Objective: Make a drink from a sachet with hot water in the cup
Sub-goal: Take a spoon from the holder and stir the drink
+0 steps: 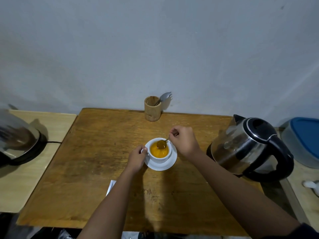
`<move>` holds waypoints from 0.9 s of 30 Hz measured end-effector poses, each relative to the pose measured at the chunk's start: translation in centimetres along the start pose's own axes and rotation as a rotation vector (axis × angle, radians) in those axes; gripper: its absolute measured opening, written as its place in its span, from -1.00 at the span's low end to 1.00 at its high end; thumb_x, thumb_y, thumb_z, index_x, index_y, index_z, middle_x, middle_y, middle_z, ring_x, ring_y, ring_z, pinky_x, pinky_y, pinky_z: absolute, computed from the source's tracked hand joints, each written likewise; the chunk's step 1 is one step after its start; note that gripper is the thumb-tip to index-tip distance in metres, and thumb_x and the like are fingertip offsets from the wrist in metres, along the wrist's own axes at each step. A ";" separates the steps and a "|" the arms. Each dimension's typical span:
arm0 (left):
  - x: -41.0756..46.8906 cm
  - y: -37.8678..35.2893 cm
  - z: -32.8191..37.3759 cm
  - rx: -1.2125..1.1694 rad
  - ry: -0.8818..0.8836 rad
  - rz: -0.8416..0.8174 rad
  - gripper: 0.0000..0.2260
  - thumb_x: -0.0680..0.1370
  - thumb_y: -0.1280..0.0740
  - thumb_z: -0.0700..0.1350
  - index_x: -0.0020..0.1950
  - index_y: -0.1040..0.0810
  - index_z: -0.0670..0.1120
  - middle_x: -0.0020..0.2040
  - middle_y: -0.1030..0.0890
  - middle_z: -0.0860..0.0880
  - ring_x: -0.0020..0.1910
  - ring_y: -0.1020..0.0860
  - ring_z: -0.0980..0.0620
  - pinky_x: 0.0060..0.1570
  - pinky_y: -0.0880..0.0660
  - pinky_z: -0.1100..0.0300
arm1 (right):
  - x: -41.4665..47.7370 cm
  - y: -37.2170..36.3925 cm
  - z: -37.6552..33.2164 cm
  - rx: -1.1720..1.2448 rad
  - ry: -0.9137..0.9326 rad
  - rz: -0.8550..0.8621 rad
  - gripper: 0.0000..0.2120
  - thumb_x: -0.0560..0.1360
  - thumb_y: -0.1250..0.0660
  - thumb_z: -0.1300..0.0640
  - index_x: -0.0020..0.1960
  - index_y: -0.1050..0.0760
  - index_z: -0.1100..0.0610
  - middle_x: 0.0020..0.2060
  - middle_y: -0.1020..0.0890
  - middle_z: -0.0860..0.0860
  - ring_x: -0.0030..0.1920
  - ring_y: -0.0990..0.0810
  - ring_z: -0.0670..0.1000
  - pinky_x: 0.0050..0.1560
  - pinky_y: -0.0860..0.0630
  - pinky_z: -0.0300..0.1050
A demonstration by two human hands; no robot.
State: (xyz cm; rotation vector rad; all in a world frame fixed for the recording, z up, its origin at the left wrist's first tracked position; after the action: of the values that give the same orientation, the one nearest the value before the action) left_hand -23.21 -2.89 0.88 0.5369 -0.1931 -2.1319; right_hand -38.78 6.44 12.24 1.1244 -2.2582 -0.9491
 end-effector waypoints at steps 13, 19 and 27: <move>0.0 0.2 0.1 -0.014 0.015 -0.029 -0.87 0.57 -0.18 -0.16 -0.11 -0.50 -0.12 -0.15 -0.51 -0.07 -0.14 -0.43 -0.01 -0.24 -0.33 0.20 | -0.8 -2.7 -1.7 0.134 0.156 -0.253 -0.80 0.52 -0.30 0.15 -0.01 -0.64 0.25 -0.17 -0.70 0.13 -0.22 -0.57 -0.07 -0.22 -0.44 -0.35; 0.1 0.2 0.2 -0.022 0.024 -0.052 -0.86 0.57 -0.18 -0.15 -0.13 -0.50 -0.11 -0.17 -0.50 -0.06 -0.14 -0.43 -0.02 -0.24 -0.33 0.18 | -0.9 -2.3 -2.0 0.030 0.195 -0.447 -0.76 0.56 -0.23 0.11 -0.01 -0.59 0.25 -0.19 -0.68 0.14 -0.24 -0.57 -0.03 -0.23 -0.45 -0.21; 0.0 0.4 0.4 -0.010 0.001 -0.063 -0.84 0.58 -0.17 -0.15 -0.16 -0.50 -0.08 -0.21 -0.50 -0.03 -0.18 -0.41 0.02 -0.24 -0.32 0.19 | 0.1 -2.4 -3.0 -0.292 0.291 -0.541 -0.72 0.59 -0.15 0.06 0.08 -0.54 0.21 -0.03 -0.63 0.15 -0.05 -0.57 0.09 -0.02 -0.52 0.05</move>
State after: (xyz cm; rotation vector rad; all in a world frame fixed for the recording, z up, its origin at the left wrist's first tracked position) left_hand -23.08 -3.09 1.34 0.5443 -0.1666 -2.1929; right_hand -35.72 4.14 12.48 1.6460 -1.5489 -1.1765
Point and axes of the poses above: each hand's wrist, its own x-axis towards the middle knuckle, its own y-axis out of the back of the hand, z = x × y, the point moved 5 cm from there along x, towards the middle knuckle
